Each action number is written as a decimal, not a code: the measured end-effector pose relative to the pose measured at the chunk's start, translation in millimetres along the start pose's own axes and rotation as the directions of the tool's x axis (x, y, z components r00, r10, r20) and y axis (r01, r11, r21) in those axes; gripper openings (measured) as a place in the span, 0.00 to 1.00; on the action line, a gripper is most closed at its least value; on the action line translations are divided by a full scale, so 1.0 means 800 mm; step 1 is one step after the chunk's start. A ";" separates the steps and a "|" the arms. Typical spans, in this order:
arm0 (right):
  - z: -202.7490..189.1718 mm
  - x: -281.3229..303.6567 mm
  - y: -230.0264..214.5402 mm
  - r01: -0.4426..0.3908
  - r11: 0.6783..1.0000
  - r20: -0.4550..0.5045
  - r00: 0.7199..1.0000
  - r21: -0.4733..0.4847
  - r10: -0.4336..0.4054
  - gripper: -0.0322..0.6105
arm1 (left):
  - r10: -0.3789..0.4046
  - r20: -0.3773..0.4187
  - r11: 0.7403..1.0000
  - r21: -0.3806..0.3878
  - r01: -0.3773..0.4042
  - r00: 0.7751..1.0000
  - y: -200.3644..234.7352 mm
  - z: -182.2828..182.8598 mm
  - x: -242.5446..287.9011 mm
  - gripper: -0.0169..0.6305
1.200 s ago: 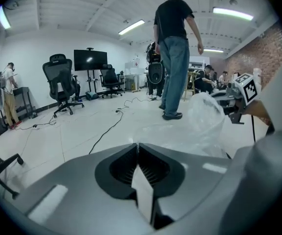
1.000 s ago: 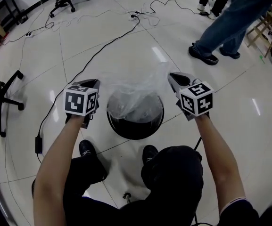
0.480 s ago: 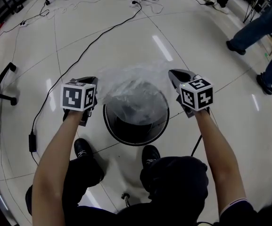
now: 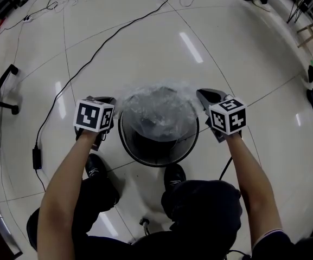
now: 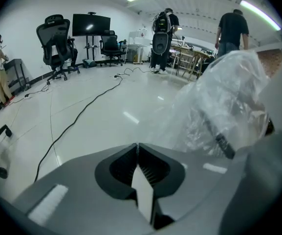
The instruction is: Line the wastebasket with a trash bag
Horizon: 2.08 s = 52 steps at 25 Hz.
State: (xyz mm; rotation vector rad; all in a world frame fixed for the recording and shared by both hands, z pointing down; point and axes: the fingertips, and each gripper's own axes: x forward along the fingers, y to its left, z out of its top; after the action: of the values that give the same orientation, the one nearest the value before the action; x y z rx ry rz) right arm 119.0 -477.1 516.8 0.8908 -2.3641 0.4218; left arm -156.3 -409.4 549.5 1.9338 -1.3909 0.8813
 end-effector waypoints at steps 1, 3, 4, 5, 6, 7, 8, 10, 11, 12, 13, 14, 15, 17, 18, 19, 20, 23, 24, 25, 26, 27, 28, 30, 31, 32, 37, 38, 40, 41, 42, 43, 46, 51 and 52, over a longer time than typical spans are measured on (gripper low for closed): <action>-0.005 0.000 0.002 -0.001 1.000 -0.005 1.000 0.004 0.001 0.05 | 0.001 -0.009 1.000 0.004 -0.001 1.000 0.001 -0.005 0.000 0.05; -0.018 -0.001 0.006 -0.001 1.000 -0.017 1.000 0.013 0.002 0.05 | 0.001 -0.022 1.000 0.004 -0.001 1.000 0.002 -0.016 -0.001 0.05; -0.024 -0.003 0.008 0.000 1.000 -0.023 1.000 0.018 0.001 0.05 | -0.001 -0.026 1.000 0.000 0.001 1.000 0.002 -0.021 -0.002 0.05; -0.031 -0.006 0.009 0.002 1.000 -0.029 1.000 0.023 -0.002 0.05 | -0.005 -0.029 1.000 -0.006 0.005 1.000 0.001 -0.027 -0.003 0.05; -0.036 -0.009 0.009 0.006 1.000 -0.033 0.999 0.027 -0.005 0.05 | -0.009 -0.032 1.000 -0.012 0.008 0.999 0.001 -0.032 -0.005 0.05; -0.040 -0.012 0.009 0.010 0.999 -0.035 0.999 0.031 -0.009 0.05 | -0.011 -0.036 1.000 -0.018 0.010 0.999 0.000 -0.037 -0.006 0.05; -0.043 -0.015 0.008 0.015 0.999 -0.036 0.999 0.033 -0.014 0.05 | -0.012 -0.039 1.000 -0.022 0.011 0.999 0.001 -0.042 -0.008 0.05; -0.047 -0.020 0.008 0.022 0.999 -0.037 0.999 0.037 -0.020 0.05 | -0.013 -0.042 1.000 -0.028 0.012 0.999 0.002 -0.050 -0.012 0.05; -0.048 -0.023 0.009 0.024 0.999 -0.038 0.999 0.038 -0.023 0.05 | -0.016 -0.042 0.999 -0.030 0.015 0.999 0.002 -0.052 -0.015 0.05; -0.049 -0.025 0.011 0.025 0.999 -0.039 0.999 0.037 -0.024 0.05 | -0.024 -0.040 0.999 -0.030 0.022 0.999 0.000 -0.053 -0.018 0.05; -0.049 -0.028 0.014 0.024 0.999 -0.039 0.999 0.036 -0.023 0.05 | -0.035 -0.039 0.999 -0.028 0.034 0.999 -0.003 -0.054 -0.020 0.05; -0.048 -0.030 0.017 0.021 0.999 -0.038 0.999 0.034 -0.020 0.05 | -0.048 -0.038 0.999 -0.022 0.047 0.998 -0.006 -0.054 -0.022 0.05; -0.046 -0.032 0.020 0.016 0.999 -0.034 0.999 0.030 -0.015 0.05 | -0.057 -0.036 0.998 -0.013 0.057 0.998 -0.009 -0.054 -0.025 0.05; -0.038 -0.040 0.025 0.010 1.000 -0.014 1.000 0.020 -0.010 0.05 | -0.065 -0.025 0.998 0.002 0.065 0.998 -0.012 -0.052 -0.032 0.07; -0.033 -0.045 0.027 0.009 1.000 -0.001 1.000 0.016 -0.009 0.05 | -0.068 -0.015 0.998 0.004 0.069 0.998 -0.012 -0.050 -0.037 0.11; -0.027 -0.051 0.027 0.007 1.000 0.013 1.000 0.017 -0.007 0.06 | -0.072 -0.002 0.997 0.003 0.072 0.997 -0.012 -0.046 -0.043 0.16; -0.021 -0.058 0.026 0.005 1.000 0.028 1.000 0.022 -0.005 0.16 | -0.075 0.013 0.997 0.001 0.075 0.997 -0.010 -0.041 -0.051 0.18; -0.004 -0.079 0.023 0.005 0.999 0.060 0.998 0.038 -0.007 0.21 | -0.075 0.056 0.997 0.001 0.075 0.996 -0.006 -0.026 -0.075 0.27; 0.000 -0.086 0.022 0.010 0.999 0.069 0.998 0.039 -0.012 0.21 | -0.075 0.064 0.997 0.002 0.075 0.995 -0.005 -0.023 -0.083 0.27; 0.005 -0.092 0.021 0.015 0.999 0.080 0.997 0.043 -0.018 0.21 | -0.076 0.068 0.997 0.005 0.076 0.995 -0.005 -0.022 -0.091 0.28; 0.011 -0.099 0.021 0.019 0.999 0.096 0.995 0.048 -0.024 0.21 | -0.078 0.069 0.997 0.011 0.077 0.995 -0.005 -0.022 -0.099 0.28; 0.020 -0.104 0.022 0.022 0.998 0.116 0.993 0.056 -0.029 0.21 | -0.080 0.070 0.997 0.020 0.079 0.994 -0.005 -0.023 -0.106 0.28; 0.031 -0.108 0.023 0.023 0.998 0.137 0.990 0.061 -0.032 0.21 | -0.081 0.073 0.996 0.031 0.079 0.994 -0.005 -0.023 -0.113 0.28; 0.054 -0.110 0.027 0.014 0.998 0.168 0.985 0.058 -0.024 0.21 | -0.074 0.101 0.997 0.045 0.070 0.992 -0.003 -0.015 -0.127 0.28; 0.065 -0.108 0.031 0.005 0.999 0.174 0.985 0.047 -0.013 0.21 | -0.071 0.127 0.997 0.044 0.066 0.989 -0.002 -0.008 -0.134 0.28; 0.075 -0.103 0.035 -0.007 0.999 0.174 0.985 0.033 0.001 0.20 | -0.072 0.157 0.997 0.043 0.066 0.985 -0.003 0.002 -0.140 0.28; 0.107 -0.063 0.063 -0.076 0.996 0.129 0.988 -0.037 0.080 0.25 | -0.123 0.250 0.991 0.089 0.103 0.961 -0.022 0.053 -0.152 0.29; 0.110 -0.055 0.067 -0.091 0.995 0.118 0.988 -0.047 0.096 0.27 | -0.139 0.257 0.988 0.098 0.117 0.956 -0.029 0.060 -0.148 0.31; 0.113 -0.039 0.076 -0.122 0.991 0.096 0.987 -0.057 0.127 0.29 | -0.177 0.264 0.982 0.116 0.151 0.948 -0.044 0.069 -0.139 0.33; 0.114 -0.032 0.079 -0.138 0.989 0.084 0.986 -0.056 0.143 0.31 | -0.196 0.263 0.978 0.124 0.169 0.944 -0.051 0.073 -0.133 0.35; 0.112 -0.025 0.081 -0.156 0.986 0.070 0.985 -0.050 0.160 0.32 | -0.215 0.258 0.974 0.132 0.186 0.942 -0.059 0.075 -0.126 0.35; 0.108 -0.017 0.083 -0.177 0.983 0.052 0.983 -0.037 0.179 0.33 | -0.232 0.247 0.969 0.140 0.203 0.941 -0.068 0.075 -0.118 0.35; 0.086 0.001 0.089 -0.236 0.972 -0.031 0.971 -0.007 0.235 0.34 | -0.267 0.192 0.956 0.178 0.234 0.944 -0.089 0.067 -0.098 0.32; 0.082 -0.017 0.097 -0.250 0.966 -0.039 0.968 -0.064 0.248 0.05 | -0.298 0.181 0.937 0.243 0.250 0.937 -0.101 0.067 -0.108 0.04; 0.084 -0.027 0.098 -0.246 0.967 -0.022 0.969 -0.073 0.245 0.05 | -0.306 0.177 0.933 0.250 0.258 0.935 -0.104 0.065 -0.113 0.04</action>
State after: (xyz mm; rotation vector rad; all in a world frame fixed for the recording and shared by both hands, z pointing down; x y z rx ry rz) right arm 52.2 -440.8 444.0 0.5602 -2.4699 0.4307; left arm -88.9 -375.4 439.5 2.3895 -1.1210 0.7316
